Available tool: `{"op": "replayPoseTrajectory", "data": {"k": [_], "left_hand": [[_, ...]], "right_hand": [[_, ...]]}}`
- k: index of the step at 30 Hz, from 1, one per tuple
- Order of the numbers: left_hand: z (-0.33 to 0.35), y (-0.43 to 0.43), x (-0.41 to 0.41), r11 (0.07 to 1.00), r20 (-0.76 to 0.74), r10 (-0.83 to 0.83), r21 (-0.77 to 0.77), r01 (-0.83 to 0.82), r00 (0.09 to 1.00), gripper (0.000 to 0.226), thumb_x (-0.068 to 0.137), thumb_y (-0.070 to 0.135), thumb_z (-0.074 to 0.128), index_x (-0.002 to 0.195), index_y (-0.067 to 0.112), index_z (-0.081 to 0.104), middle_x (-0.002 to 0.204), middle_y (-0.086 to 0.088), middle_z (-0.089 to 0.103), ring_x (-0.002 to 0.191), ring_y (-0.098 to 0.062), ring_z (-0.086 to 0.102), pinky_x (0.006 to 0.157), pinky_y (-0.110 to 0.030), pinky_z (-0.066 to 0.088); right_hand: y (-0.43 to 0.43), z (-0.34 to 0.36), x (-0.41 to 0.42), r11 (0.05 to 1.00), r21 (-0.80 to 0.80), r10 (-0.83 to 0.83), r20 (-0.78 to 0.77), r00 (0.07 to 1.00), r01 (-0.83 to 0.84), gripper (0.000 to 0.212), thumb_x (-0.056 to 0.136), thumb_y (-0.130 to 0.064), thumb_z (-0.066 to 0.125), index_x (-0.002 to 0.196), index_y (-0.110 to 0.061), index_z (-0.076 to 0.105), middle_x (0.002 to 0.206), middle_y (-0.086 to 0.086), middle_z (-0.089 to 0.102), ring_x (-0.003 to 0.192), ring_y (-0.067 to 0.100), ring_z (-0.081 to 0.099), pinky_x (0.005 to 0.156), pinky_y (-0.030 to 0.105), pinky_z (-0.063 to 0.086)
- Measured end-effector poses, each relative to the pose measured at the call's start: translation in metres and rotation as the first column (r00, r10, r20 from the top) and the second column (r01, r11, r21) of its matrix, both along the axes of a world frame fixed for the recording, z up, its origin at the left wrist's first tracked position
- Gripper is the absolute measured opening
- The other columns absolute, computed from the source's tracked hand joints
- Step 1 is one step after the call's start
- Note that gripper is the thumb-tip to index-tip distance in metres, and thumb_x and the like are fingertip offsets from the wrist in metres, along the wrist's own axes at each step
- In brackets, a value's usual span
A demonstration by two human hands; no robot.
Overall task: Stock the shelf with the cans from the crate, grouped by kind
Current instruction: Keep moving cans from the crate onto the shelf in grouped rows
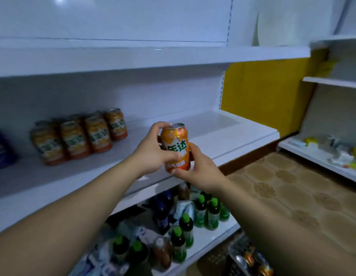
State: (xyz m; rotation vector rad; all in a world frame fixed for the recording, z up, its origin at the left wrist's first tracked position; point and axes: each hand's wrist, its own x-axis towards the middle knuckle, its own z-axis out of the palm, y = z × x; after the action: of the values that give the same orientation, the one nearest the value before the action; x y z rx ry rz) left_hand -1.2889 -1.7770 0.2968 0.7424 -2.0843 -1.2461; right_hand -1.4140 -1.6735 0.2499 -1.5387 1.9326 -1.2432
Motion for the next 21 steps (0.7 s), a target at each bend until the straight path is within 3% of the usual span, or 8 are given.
{"op": "replayPoseTrajectory", "data": {"k": [3, 9, 13, 18, 21], "left_hand": [[-0.002, -0.017, 0.047, 0.991, 0.008, 0.113, -0.075, -0.112, 0.994, 0.077, 0.067, -0.004, 0.079, 0.123, 0.026, 0.036, 0.105, 0.006, 0.053, 0.087, -0.006, 0.058, 0.075, -0.026, 0.055], [-0.014, -0.048, 0.1, 0.958, 0.027, 0.271, -0.1, -0.267, 0.962, 0.084, 0.066, 0.001, 0.082, 0.128, 0.029, 0.033, 0.12, -0.002, 0.054, 0.104, -0.017, 0.058, 0.091, -0.037, 0.051], [-0.011, -0.068, 0.11, 0.949, 0.181, 0.276, -0.209, -0.237, 0.944, 0.089, 0.072, 0.01, 0.079, 0.14, 0.03, 0.026, 0.136, 0.0, 0.045, 0.116, -0.017, 0.052, 0.097, -0.039, 0.047], [-0.003, -0.099, 0.108, 0.802, 0.308, 0.464, -0.545, -0.245, 0.831, 0.085, 0.074, 0.029, 0.077, 0.141, 0.029, 0.025, 0.149, 0.003, 0.029, 0.13, -0.021, 0.039, 0.105, -0.039, 0.039], [0.005, -0.119, 0.102, 0.641, 0.378, 0.621, -0.749, -0.168, 0.686, 0.085, 0.074, 0.043, 0.075, 0.142, 0.022, 0.028, 0.15, -0.001, 0.03, 0.139, -0.024, 0.026, 0.114, -0.041, 0.024]], "right_hand": [[-0.04, 0.003, 0.036, 0.993, 0.07, 0.104, -0.114, 0.988, -0.096, 0.075, 0.077, -0.039, 0.077, 0.137, -0.026, 0.036, 0.122, -0.002, 0.062, 0.108, 0.017, 0.06, 0.087, 0.031, 0.048], [-0.093, 0.004, 0.066, 0.939, 0.279, 0.287, -0.302, 0.909, -0.203, 0.09, 0.074, -0.05, 0.076, 0.146, -0.029, 0.027, 0.137, 0.004, 0.054, 0.12, 0.025, 0.053, 0.097, 0.035, 0.044], [-0.107, -0.007, 0.05, 0.897, 0.443, 0.301, -0.613, 0.73, 0.003, 0.088, 0.08, -0.082, 0.032, 0.149, -0.029, 0.025, 0.158, 0.003, 0.025, 0.143, 0.027, 0.023, 0.113, 0.052, 0.02], [-0.114, -0.011, 0.048, 0.918, 0.396, 0.275, -0.66, 0.699, 0.013, 0.082, 0.083, -0.08, 0.023, 0.148, -0.032, 0.026, 0.16, 0.0, 0.019, 0.145, 0.024, 0.016, 0.114, 0.053, 0.016], [-0.117, -0.014, 0.048, 0.927, 0.376, 0.263, -0.664, 0.7, 0.008, 0.081, 0.081, -0.081, 0.023, 0.147, -0.033, 0.029, 0.158, -0.001, 0.022, 0.144, 0.024, 0.019, 0.113, 0.053, 0.018]]}}
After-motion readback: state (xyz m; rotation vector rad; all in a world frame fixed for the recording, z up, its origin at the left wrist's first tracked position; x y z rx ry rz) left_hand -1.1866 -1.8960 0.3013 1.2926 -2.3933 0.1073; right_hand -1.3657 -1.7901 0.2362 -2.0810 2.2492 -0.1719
